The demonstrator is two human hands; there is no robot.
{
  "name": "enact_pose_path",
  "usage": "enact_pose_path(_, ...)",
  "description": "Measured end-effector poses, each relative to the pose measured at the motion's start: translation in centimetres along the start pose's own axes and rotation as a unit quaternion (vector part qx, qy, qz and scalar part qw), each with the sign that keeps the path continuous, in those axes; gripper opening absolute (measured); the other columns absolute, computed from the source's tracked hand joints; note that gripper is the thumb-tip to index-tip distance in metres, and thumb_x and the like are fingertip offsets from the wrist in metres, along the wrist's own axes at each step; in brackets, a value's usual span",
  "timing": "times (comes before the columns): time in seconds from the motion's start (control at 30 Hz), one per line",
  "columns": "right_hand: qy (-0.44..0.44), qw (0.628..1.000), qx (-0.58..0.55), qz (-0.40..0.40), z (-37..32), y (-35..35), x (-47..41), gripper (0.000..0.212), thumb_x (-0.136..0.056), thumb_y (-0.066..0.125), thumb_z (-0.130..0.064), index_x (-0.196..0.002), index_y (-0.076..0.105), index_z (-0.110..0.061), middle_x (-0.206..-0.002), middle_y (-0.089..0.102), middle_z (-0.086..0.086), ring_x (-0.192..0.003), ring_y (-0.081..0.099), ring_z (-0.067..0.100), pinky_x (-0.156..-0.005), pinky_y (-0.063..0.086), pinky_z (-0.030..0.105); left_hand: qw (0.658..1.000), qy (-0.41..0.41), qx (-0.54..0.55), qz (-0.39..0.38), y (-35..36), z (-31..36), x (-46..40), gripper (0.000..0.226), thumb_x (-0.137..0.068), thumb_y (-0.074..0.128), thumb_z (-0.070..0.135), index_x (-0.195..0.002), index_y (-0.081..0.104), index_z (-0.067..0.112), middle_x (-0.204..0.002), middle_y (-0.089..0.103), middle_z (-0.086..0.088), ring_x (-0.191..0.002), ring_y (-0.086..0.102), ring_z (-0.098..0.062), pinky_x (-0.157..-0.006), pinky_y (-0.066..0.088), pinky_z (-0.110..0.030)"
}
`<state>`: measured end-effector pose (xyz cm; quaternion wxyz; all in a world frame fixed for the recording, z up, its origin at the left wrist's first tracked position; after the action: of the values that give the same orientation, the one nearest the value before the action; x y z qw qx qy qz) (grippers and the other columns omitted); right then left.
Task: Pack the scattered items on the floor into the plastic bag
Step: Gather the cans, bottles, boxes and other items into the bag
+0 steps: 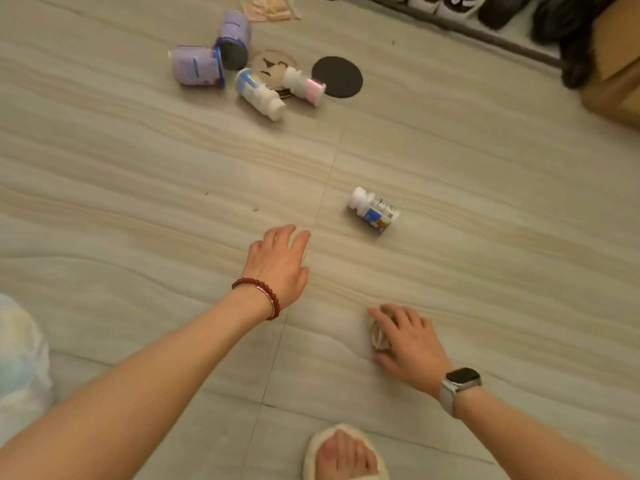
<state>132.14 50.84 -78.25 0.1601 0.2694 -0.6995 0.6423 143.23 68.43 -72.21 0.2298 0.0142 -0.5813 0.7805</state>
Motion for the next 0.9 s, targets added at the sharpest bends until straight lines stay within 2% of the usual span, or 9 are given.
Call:
enact_pose_path(0.17,0.095,0.983,-0.114,0.112,2.7,-1.4,-2.4,0.049,-0.085,0.053,-0.039,-0.127,0.042,-0.016,-0.119,0.052,0.005,-0.114,0.045,0.025,-0.089,0.043,0.034,0.999,0.038,-0.017,-0.008,1.4,4.0,-4.8,0.058,-0.09,0.045,0.024,-0.142,0.02,0.017,-0.15,0.019,-0.008,-0.136,0.02,-0.028,-0.105,0.029,-0.042)
enact_pose_path(0.3,0.156,0.959,-0.122,0.204,3.5,-2.4,-3.4,0.045,-0.061,0.076,-0.033,-0.098,0.059,-0.015,-0.082,0.062,0.003,-0.078,0.061,0.026,-0.049,0.049,0.031,0.997,0.068,-0.031,0.0,1.8,7.0,-8.7,0.065,-0.089,0.047,0.017,-0.144,0.013,0.02,-0.154,0.008,-0.005,-0.139,0.012,-0.029,-0.104,0.032,-0.045)
enact_pose_path(0.37,0.177,0.954,-0.108,0.219,3.7,-2.7,-3.5,0.047,-0.051,0.08,-0.035,-0.091,0.061,-0.017,-0.074,0.061,0.001,-0.068,0.061,0.023,-0.041,0.046,0.027,0.995,0.086,-0.057,-0.004,2.4,8.3,-11.0,0.069,-0.089,0.045,0.011,-0.145,0.007,0.023,-0.156,-0.004,-0.002,-0.143,0.001,-0.03,-0.108,0.028,-0.045)
enact_pose_path(0.47,0.192,0.95,-0.103,0.225,4.0,-2.6,-3.6,0.049,-0.047,0.081,-0.035,-0.088,0.062,-0.017,-0.071,0.061,0.001,-0.066,0.061,0.022,-0.04,0.046,0.026,0.988,0.109,-0.107,-0.028,3.9,9.8,-13.8,0.073,-0.088,0.046,0.008,-0.145,0.003,0.025,-0.157,-0.002,0.001,-0.144,-0.007,-0.03,-0.114,0.015,-0.049)
enact_pose_path(0.53,0.192,0.95,-0.1,0.226,4.0,-2.5,-3.8,0.049,-0.046,0.081,-0.035,-0.087,0.062,-0.017,-0.071,0.06,0.001,-0.065,0.061,0.022,-0.041,0.046,0.025,0.988,0.099,-0.116,-0.035,4.5,10.0,-14.7,0.066,-0.088,0.049,0.013,-0.143,0.014,0.022,-0.152,0.017,-0.004,-0.143,0.007,-0.03,-0.114,0.012,-0.05)
enact_pose_path(0.6,0.191,0.95,-0.097,0.226,3.9,-2.4,-3.8,0.049,-0.045,0.08,-0.035,-0.087,0.061,-0.017,-0.071,0.06,0.001,-0.065,0.06,0.022,-0.042,0.047,0.025,0.989,0.092,-0.11,-0.037,4.8,9.7,-14.5,0.054,-0.087,0.053,0.023,-0.135,0.03,0.018,-0.138,0.035,-0.01,-0.13,0.032,-0.029,-0.112,0.019,-0.046)
enact_pose_path(0.67,0.188,0.95,-0.091,0.231,3.9,-2.5,-3.8,0.05,-0.044,0.081,-0.035,-0.087,0.062,-0.016,-0.07,0.06,0.001,-0.064,0.06,0.022,-0.041,0.047,0.025,0.993,0.081,-0.064,-0.053,4.7,8.9,-13.1,0.052,-0.084,0.057,0.034,-0.13,0.037,0.015,-0.125,0.042,-0.01,-0.108,0.049,-0.028,-0.096,0.037,-0.038)
enact_pose_path(0.77,0.181,0.957,-0.084,0.212,3.7,-2.3,-4.0,0.049,-0.045,0.08,-0.032,-0.087,0.062,-0.014,-0.07,0.06,0.003,-0.064,0.06,0.024,-0.042,0.048,0.028,0.998,0.025,0.034,-0.045,2.8,6.0,-9.7,0.053,-0.08,0.06,0.036,-0.126,0.041,0.016,-0.119,0.044,-0.007,-0.094,0.055,-0.026,-0.068,0.045,-0.033)
enact_pose_path(0.9,0.197,0.95,-0.139,0.199,3.1,-2.5,-4.0,0.04,-0.067,0.07,-0.026,-0.103,0.059,-0.01,-0.088,0.063,0.01,-0.084,0.058,0.031,-0.059,0.049,0.036,0.999,-0.012,0.049,0.005,-1.9,1.4,-4.3,0.058,-0.079,0.06,0.04,-0.129,0.041,0.017,-0.12,0.048,-0.003,-0.102,0.055,-0.022,-0.072,0.047,-0.032)
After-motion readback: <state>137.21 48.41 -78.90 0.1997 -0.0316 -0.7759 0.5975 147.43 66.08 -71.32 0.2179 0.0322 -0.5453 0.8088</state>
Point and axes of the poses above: each hand's wrist, its own x-axis away from the middle knuckle, its own y-axis out of the palm, z = x × y, the point moved 10 cm from there along -x, towards the middle knuckle
